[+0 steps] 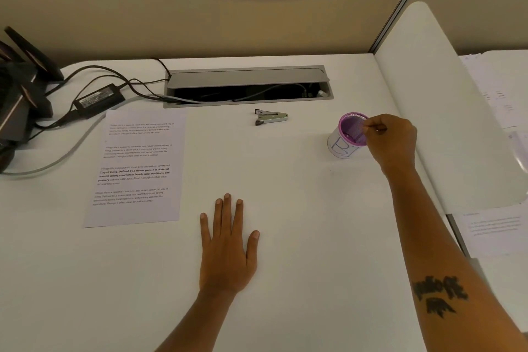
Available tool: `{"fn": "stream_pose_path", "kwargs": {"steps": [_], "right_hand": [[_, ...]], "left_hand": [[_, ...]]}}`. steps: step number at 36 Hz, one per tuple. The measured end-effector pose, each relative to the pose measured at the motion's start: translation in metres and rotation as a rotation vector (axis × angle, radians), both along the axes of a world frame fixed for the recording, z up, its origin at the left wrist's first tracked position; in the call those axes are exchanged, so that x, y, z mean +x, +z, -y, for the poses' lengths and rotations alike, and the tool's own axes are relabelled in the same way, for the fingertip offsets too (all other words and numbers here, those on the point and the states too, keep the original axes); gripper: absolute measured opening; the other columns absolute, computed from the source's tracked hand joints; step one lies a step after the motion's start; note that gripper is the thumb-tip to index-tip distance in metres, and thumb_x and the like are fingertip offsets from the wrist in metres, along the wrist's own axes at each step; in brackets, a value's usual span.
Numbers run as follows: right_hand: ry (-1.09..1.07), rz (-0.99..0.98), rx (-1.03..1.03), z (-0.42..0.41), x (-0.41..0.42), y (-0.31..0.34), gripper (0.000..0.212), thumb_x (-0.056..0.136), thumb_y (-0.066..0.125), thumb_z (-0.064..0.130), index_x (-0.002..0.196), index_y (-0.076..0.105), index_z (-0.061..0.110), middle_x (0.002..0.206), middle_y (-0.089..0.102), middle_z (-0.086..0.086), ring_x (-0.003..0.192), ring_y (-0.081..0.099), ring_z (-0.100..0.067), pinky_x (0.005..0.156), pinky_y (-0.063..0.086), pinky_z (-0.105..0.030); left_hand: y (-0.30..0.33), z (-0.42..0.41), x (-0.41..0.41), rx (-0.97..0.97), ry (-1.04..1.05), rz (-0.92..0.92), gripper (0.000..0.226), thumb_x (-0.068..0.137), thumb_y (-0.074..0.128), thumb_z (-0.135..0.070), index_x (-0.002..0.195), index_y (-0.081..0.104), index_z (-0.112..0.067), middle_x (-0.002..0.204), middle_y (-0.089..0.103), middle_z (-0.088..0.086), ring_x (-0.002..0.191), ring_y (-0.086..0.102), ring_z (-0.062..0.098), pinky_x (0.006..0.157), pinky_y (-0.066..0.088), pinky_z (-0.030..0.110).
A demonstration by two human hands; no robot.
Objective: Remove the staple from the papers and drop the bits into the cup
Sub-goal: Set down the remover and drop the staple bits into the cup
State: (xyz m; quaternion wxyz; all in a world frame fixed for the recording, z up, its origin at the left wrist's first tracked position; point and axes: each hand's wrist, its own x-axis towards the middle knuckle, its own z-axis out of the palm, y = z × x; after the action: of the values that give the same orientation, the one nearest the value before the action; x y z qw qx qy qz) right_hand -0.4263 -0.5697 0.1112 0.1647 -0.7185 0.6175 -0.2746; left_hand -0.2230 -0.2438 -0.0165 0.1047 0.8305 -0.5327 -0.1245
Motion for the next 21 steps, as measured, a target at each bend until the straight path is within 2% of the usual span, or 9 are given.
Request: {"fn": "stream_pose_path", "kwargs": {"steps": [5, 9, 11, 13, 15, 18, 21], "right_hand": [[-0.034, 0.192, -0.039, -0.021, -0.001, -0.005, 0.008, 0.091, 0.074, 0.019, 0.094, 0.077, 0.013, 0.084, 0.074, -0.001, 0.075, 0.067, -0.017, 0.073, 0.055, -0.024], [-0.063, 0.241, -0.08, -0.056, -0.004, -0.029, 0.012, 0.094, 0.072, 0.023, 0.097, 0.077, 0.012, 0.089, 0.074, -0.003, 0.077, 0.065, -0.017, 0.072, 0.048, -0.013], [-0.043, 0.235, -0.081, -0.075, -0.006, -0.046, 0.008, 0.094, 0.072, 0.019, 0.096, 0.077, 0.013, 0.089, 0.073, -0.003, 0.076, 0.066, -0.018, 0.073, 0.052, -0.022], [-0.009, 0.178, -0.046, -0.091, -0.01, -0.066, 0.007, 0.094, 0.073, 0.015, 0.099, 0.077, 0.012, 0.092, 0.071, -0.004, 0.077, 0.066, -0.019, 0.072, 0.055, -0.03], [0.018, 0.096, 0.027, -0.102, -0.016, -0.085, 0.016, 0.094, 0.074, 0.015, 0.109, 0.077, 0.013, 0.1, 0.067, -0.004, 0.087, 0.067, -0.023, 0.076, 0.055, -0.033], [0.044, -0.071, 0.094, -0.113, -0.02, -0.104, 0.034, 0.094, 0.075, 0.02, 0.127, 0.072, 0.011, 0.116, 0.064, -0.011, 0.109, 0.06, -0.034, 0.088, 0.054, -0.044], [0.07, -0.261, 0.096, -0.118, -0.017, -0.112, 0.046, 0.095, 0.073, 0.029, 0.137, 0.065, 0.013, 0.127, 0.058, -0.013, 0.117, 0.052, -0.037, 0.089, 0.05, -0.051]], "left_hand": [[0.0, 0.0, 0.0, 0.005, 0.003, 0.003, 0.074, 0.109, 0.023, -0.056, 0.172, 0.007, -0.02, 0.181, -0.003, 0.007, 0.168, -0.003, 0.025, 0.134, 0.01, 0.061], [-0.001, 0.001, 0.0, -0.008, 0.007, -0.011, 0.074, 0.109, 0.026, -0.055, 0.172, 0.008, -0.02, 0.181, -0.002, 0.006, 0.168, -0.003, 0.024, 0.134, 0.009, 0.061], [-0.001, 0.001, 0.0, -0.006, 0.004, -0.009, 0.074, 0.109, 0.027, -0.054, 0.172, 0.007, -0.02, 0.181, -0.003, 0.006, 0.168, -0.004, 0.024, 0.134, 0.009, 0.061], [-0.001, 0.0, 0.0, -0.005, 0.004, -0.006, 0.074, 0.109, 0.027, -0.053, 0.172, 0.007, -0.019, 0.181, -0.003, 0.007, 0.168, -0.004, 0.024, 0.134, 0.01, 0.061], [-0.001, 0.001, 0.0, 0.0, 0.004, 0.001, 0.074, 0.109, 0.027, -0.054, 0.172, 0.008, -0.019, 0.181, -0.003, 0.007, 0.168, -0.004, 0.024, 0.134, 0.01, 0.061], [-0.001, 0.001, 0.0, -0.001, 0.005, 0.001, 0.074, 0.109, 0.027, -0.054, 0.172, 0.009, -0.019, 0.181, -0.002, 0.007, 0.168, -0.004, 0.024, 0.134, 0.01, 0.061], [-0.001, 0.001, 0.0, -0.003, 0.005, 0.007, 0.074, 0.109, 0.026, -0.055, 0.172, 0.009, -0.019, 0.181, -0.001, 0.007, 0.168, -0.003, 0.024, 0.134, 0.01, 0.061]]}}
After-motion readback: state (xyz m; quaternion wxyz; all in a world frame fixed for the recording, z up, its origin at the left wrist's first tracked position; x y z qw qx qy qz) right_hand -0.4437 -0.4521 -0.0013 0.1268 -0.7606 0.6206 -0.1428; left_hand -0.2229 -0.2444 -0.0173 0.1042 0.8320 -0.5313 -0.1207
